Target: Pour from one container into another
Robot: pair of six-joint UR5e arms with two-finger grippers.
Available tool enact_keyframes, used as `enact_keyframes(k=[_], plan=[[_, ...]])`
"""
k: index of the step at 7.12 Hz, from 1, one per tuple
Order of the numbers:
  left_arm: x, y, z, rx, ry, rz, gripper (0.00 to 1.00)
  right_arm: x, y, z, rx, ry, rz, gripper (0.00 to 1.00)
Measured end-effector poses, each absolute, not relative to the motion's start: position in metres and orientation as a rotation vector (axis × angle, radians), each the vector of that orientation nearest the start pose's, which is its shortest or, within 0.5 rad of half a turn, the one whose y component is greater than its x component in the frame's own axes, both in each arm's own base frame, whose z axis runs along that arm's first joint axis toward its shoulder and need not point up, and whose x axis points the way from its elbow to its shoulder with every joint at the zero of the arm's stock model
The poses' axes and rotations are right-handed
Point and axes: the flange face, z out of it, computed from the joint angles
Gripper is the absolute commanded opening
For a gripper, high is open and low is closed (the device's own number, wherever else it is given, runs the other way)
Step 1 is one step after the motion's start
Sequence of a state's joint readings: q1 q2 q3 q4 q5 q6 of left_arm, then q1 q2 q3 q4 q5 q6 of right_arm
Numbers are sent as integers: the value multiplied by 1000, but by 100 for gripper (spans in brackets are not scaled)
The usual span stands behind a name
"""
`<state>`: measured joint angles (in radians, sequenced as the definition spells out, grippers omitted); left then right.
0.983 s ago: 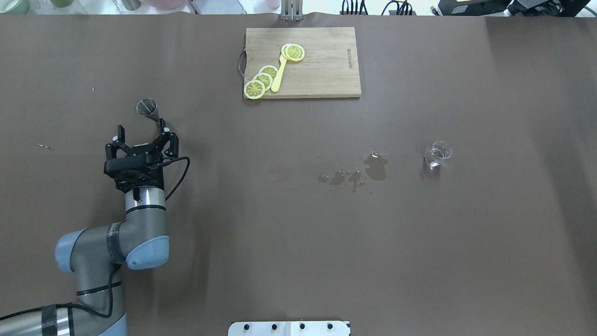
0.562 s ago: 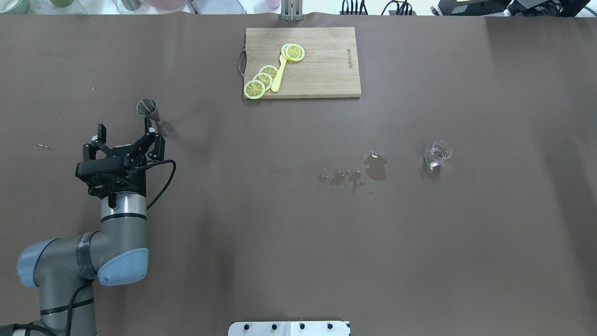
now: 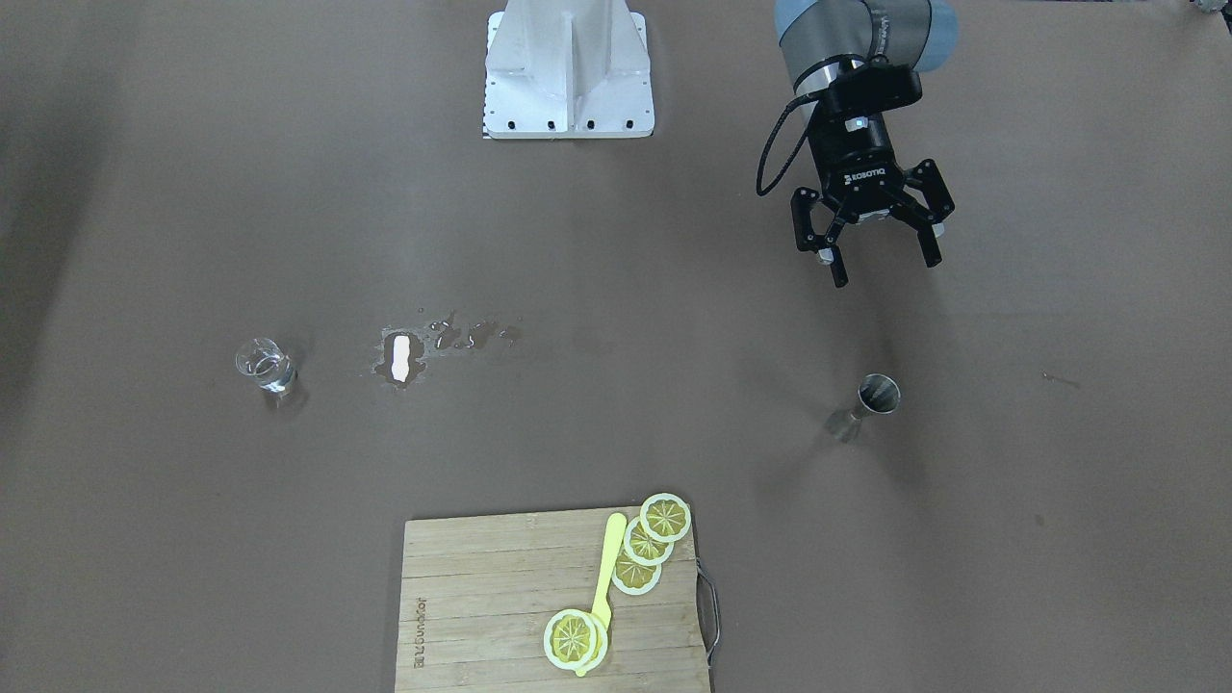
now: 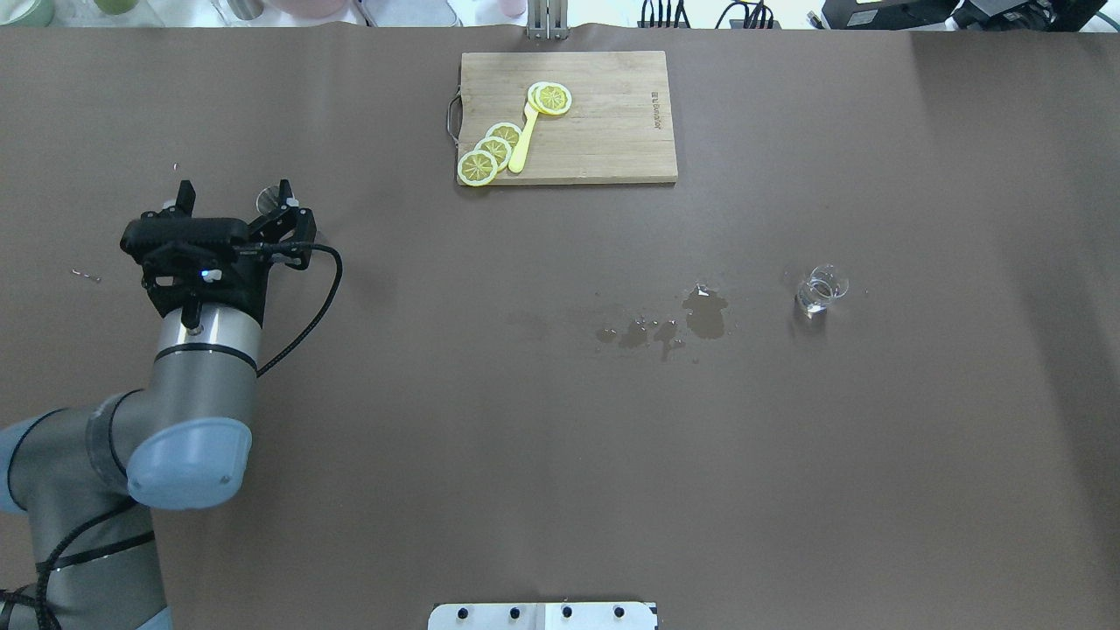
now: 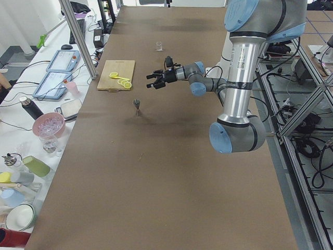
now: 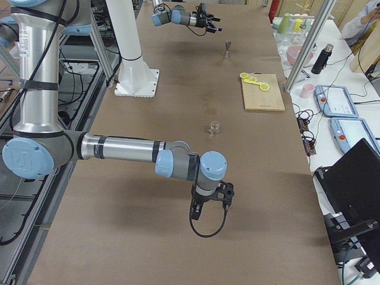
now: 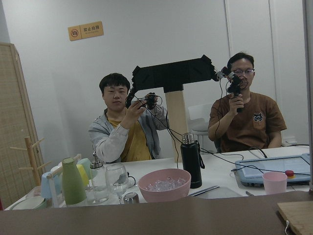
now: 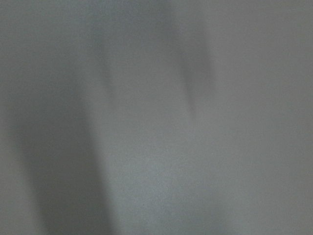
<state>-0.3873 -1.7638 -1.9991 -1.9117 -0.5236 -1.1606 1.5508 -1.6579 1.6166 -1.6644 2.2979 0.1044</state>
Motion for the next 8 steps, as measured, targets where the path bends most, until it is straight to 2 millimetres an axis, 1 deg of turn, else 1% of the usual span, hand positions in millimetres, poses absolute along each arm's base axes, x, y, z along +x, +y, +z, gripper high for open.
enact_keyframes(k=[1,2,3,4,6,7,8], plan=[[364,-416,283,1175,436,-424,99,58,-446,688,-172,-717,129,100],[347,-442,269,1121,468,-379,99,58,-447,687,-170,-717,129,100],[331,-464,257,1061,523,-346,99,58,-447,686,-168,-717,129,100],[315,-485,257,968,592,-308,99,58,-447,686,-167,-717,128,100],[287,-523,278,764,703,-243,99,58,-448,685,-166,-718,128,100],[272,-540,295,654,748,-224,99,58,-448,685,-166,-718,128,100],[246,-562,321,518,792,-223,99,58,-448,685,-166,-718,128,100]])
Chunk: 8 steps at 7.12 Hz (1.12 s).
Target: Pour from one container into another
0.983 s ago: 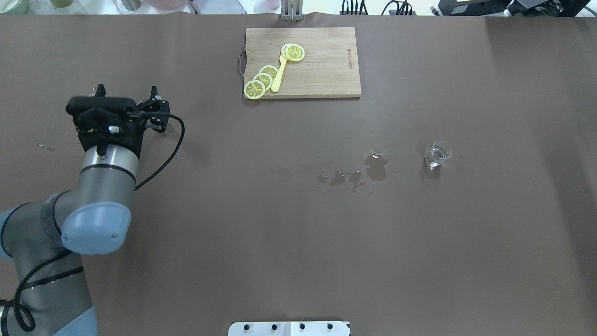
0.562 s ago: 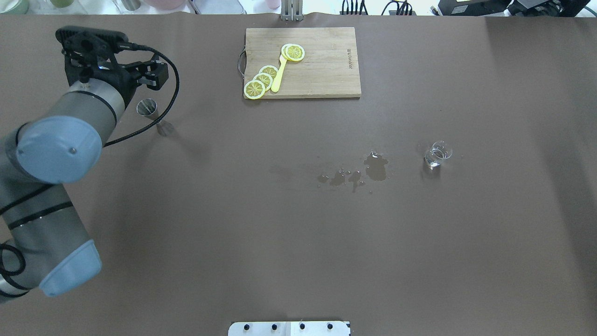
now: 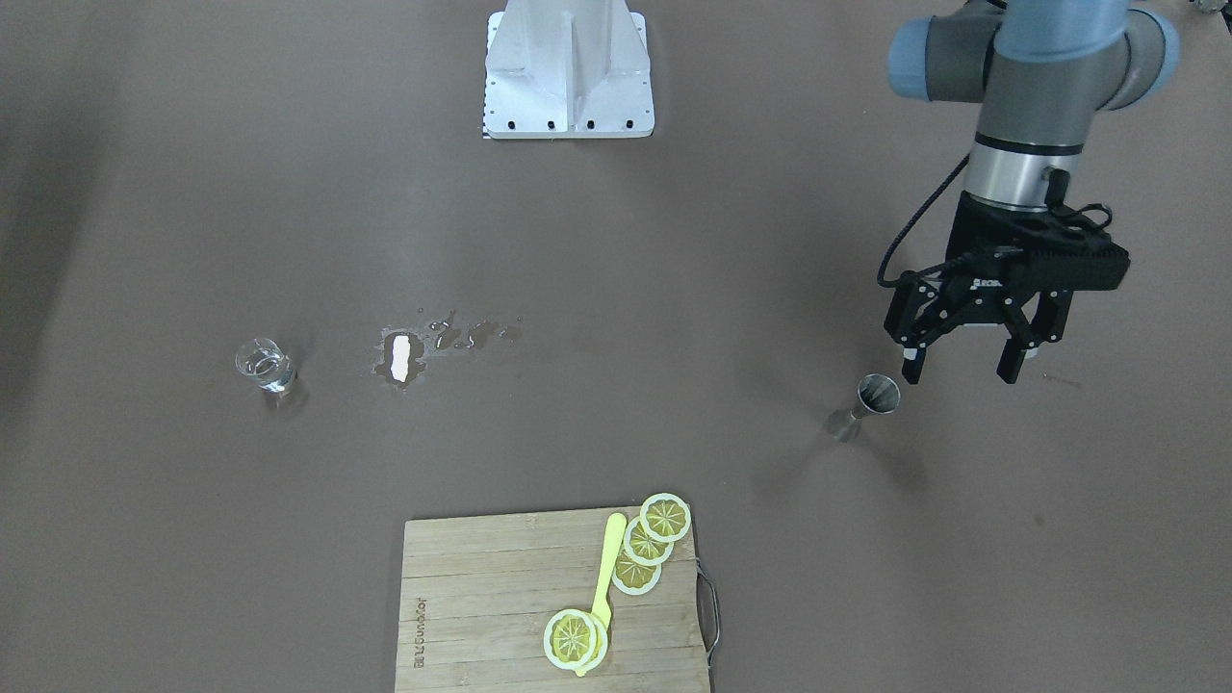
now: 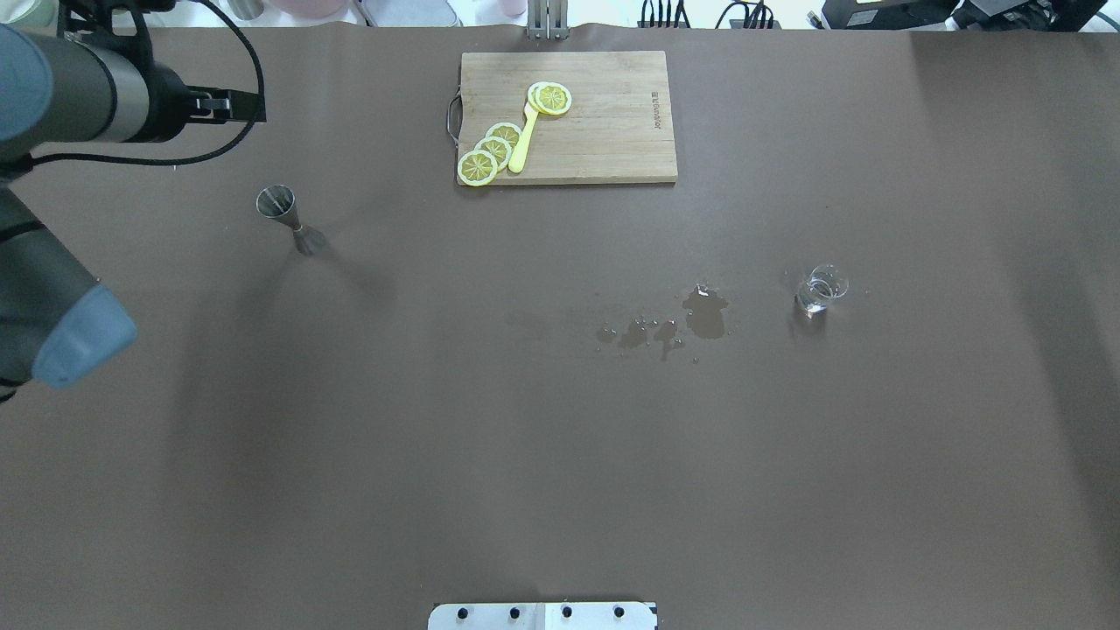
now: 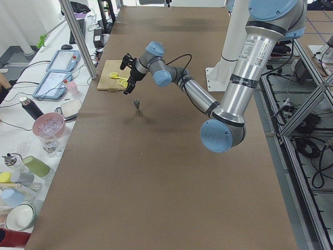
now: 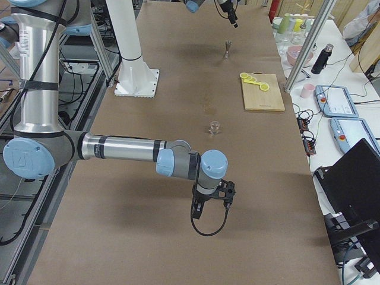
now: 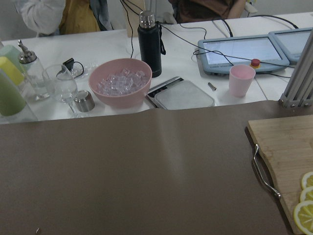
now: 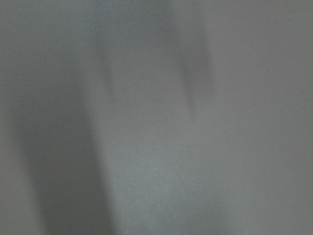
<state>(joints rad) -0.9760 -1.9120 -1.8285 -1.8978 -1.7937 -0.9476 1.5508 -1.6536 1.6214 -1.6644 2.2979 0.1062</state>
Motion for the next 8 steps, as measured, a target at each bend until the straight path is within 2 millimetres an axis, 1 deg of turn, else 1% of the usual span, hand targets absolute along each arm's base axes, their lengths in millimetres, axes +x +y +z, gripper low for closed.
enact_keyframes(k=[1,2,3,4,5,6,7,8], plan=[[212,-585,350,385,833,-243,99,58,-448,685,-165,-718,128,100],[179,-601,376,291,860,-257,99,58,-448,684,-165,-718,128,100],[150,-605,414,237,855,-233,99,58,-448,684,-165,-718,129,100],[122,-593,464,206,825,-185,99,58,-448,684,-166,-718,131,100],[96,-574,509,173,806,-152,99,58,-448,685,-167,-718,132,100],[73,-555,548,129,803,-152,99,58,-448,685,-168,-719,133,100],[53,-539,581,91,795,-167,99,58,-447,685,-169,-719,134,100],[35,-527,610,64,784,-180,99,58,-447,685,-169,-719,133,100]])
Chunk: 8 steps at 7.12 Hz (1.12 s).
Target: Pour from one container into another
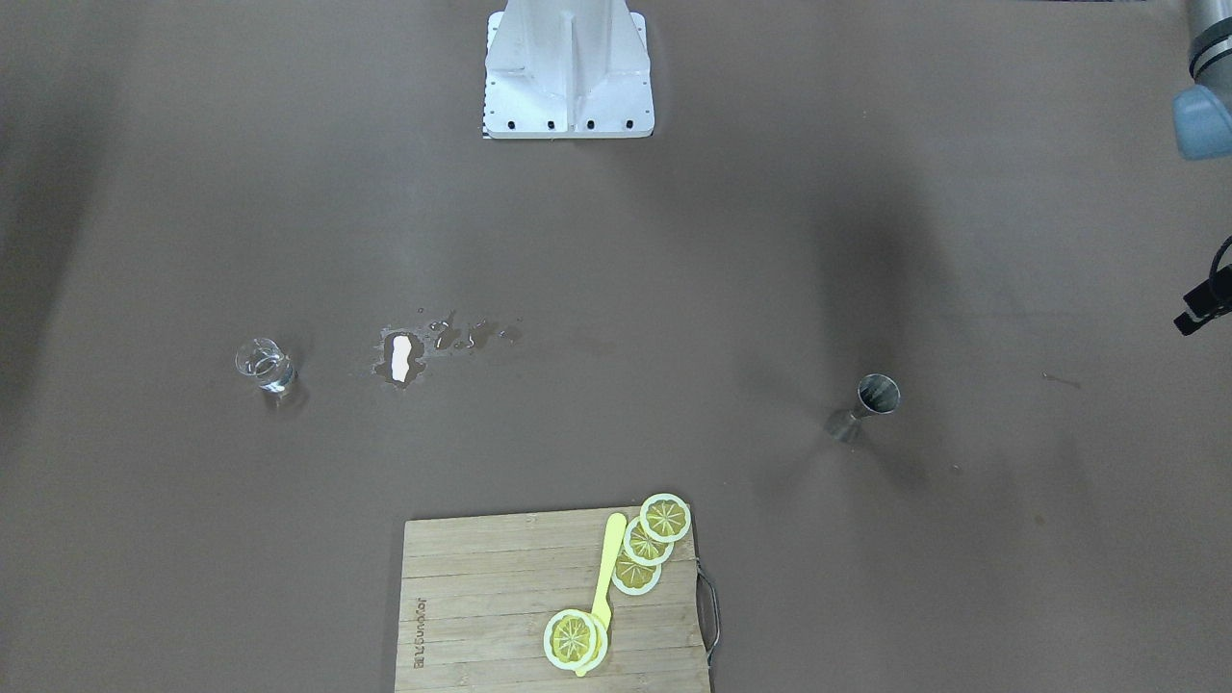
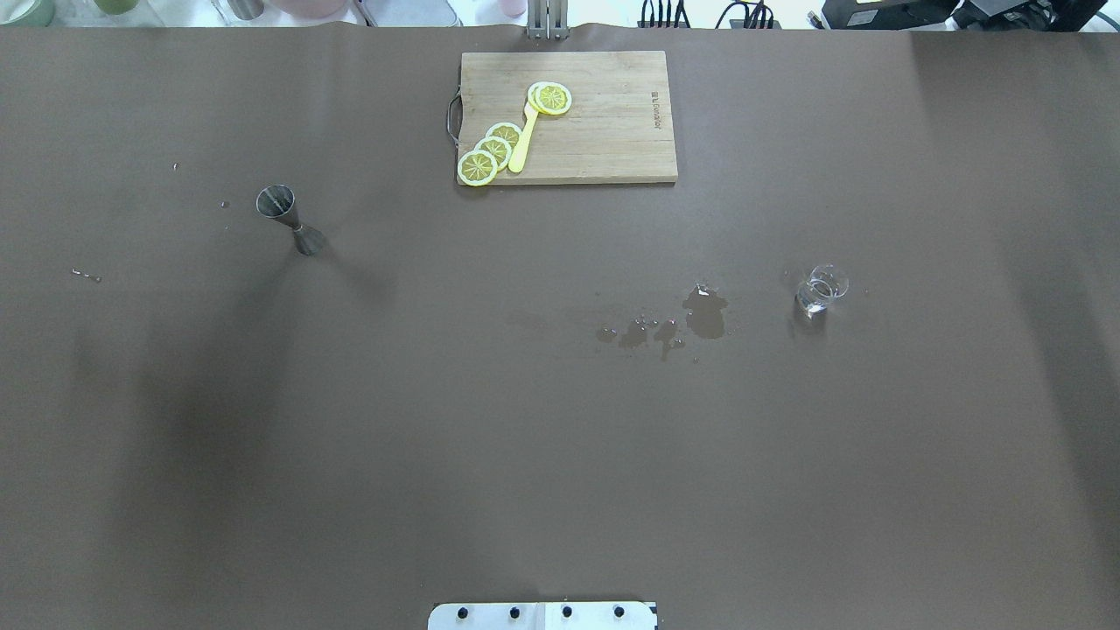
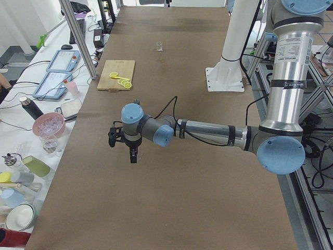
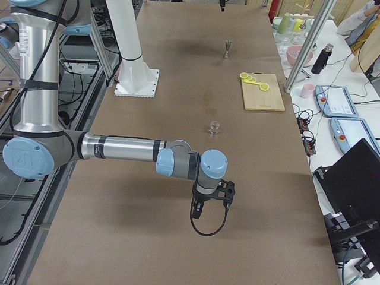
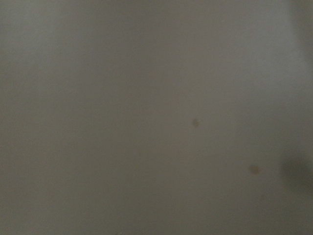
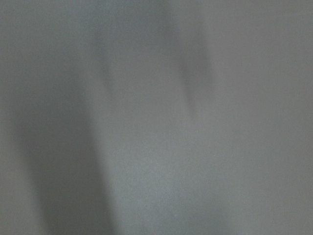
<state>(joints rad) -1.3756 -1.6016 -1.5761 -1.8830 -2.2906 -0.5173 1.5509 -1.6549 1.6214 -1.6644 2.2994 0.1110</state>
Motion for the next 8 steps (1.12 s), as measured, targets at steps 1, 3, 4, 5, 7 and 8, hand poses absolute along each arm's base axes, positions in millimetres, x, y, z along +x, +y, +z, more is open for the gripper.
enact_keyframes(k=[1,3,4,5,7,8], plan=[[18,-522,632,49,777,-185,99,58,-447,685,-168,-719,133,100],[-12,-509,673,5,805,-207,99,58,-447,685,-168,-719,133,100],[-18,-505,680,-15,835,-218,99,58,-447,685,-168,-719,133,100],[-20,-505,672,-16,863,-219,99,58,-448,684,-166,-720,132,100],[-22,-505,645,-34,875,-227,99,58,-448,681,-158,-721,126,100],[-24,-495,636,-42,870,-222,99,58,-449,679,-155,-721,124,100]])
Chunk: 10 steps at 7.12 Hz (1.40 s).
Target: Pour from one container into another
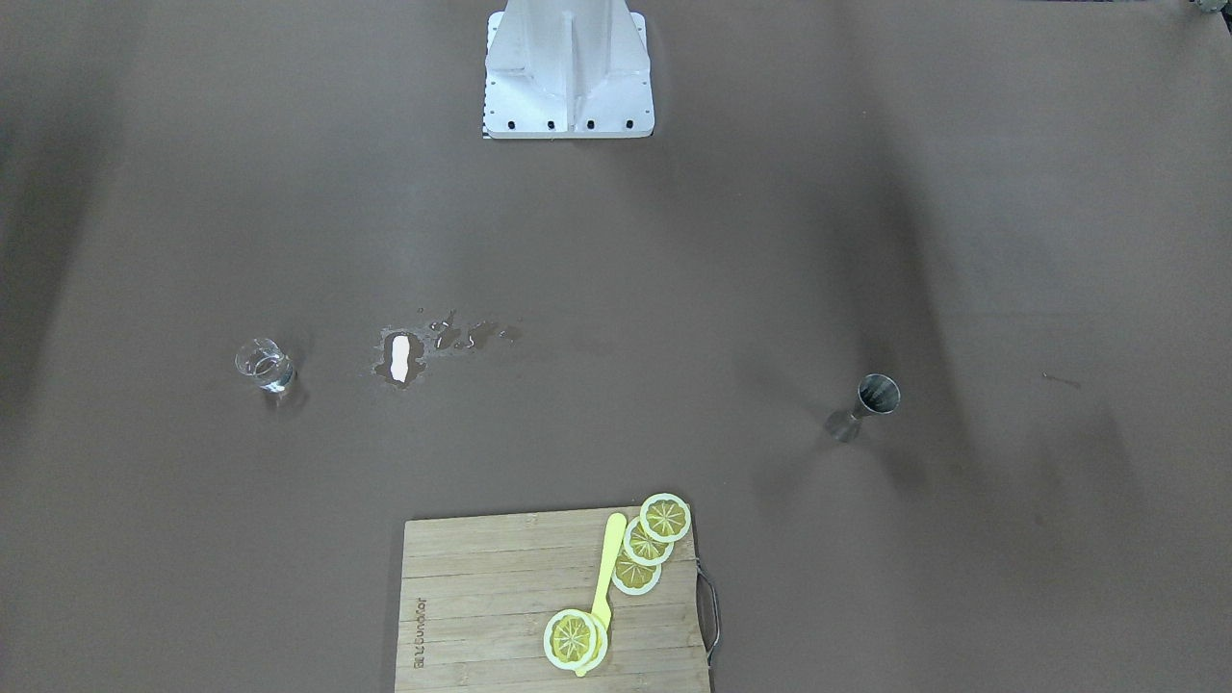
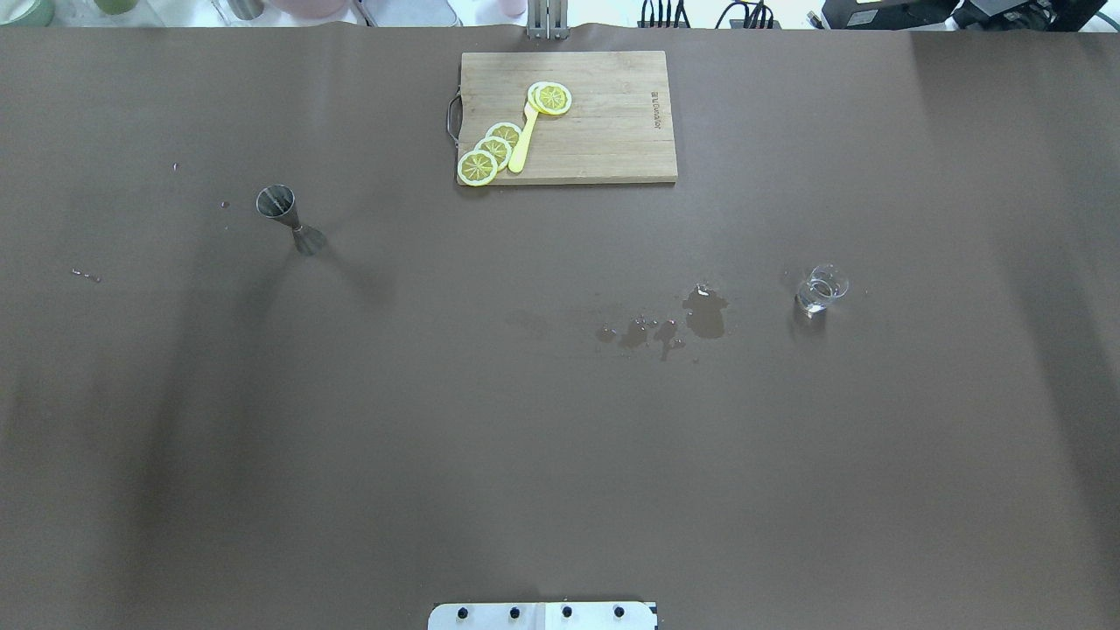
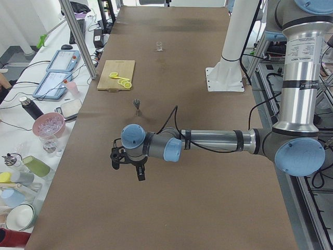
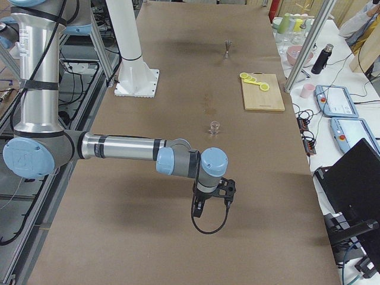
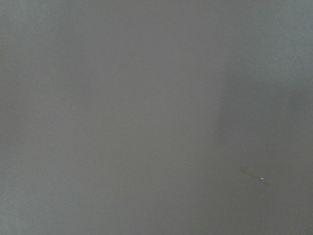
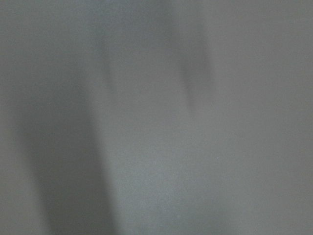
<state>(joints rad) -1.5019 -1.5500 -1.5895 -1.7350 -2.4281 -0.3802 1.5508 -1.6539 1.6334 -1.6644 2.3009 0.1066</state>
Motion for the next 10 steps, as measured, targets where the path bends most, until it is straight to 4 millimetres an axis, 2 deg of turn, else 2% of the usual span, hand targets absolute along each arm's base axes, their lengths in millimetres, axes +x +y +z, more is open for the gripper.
enact_keyframes(k=[1,3,5,7,10], plan=[[-27,-479,634,-32,863,-191,99,58,-448,679,-154,-722,124,100],[-37,-465,638,6,857,-108,99,58,-448,679,-154,-721,123,100],[-61,-448,656,9,801,-115,99,58,-447,680,-155,-720,124,100],[-71,-443,667,9,716,-124,99,58,-447,680,-156,-719,124,100],[-71,-447,665,10,701,-128,99,58,-447,680,-157,-718,125,100]])
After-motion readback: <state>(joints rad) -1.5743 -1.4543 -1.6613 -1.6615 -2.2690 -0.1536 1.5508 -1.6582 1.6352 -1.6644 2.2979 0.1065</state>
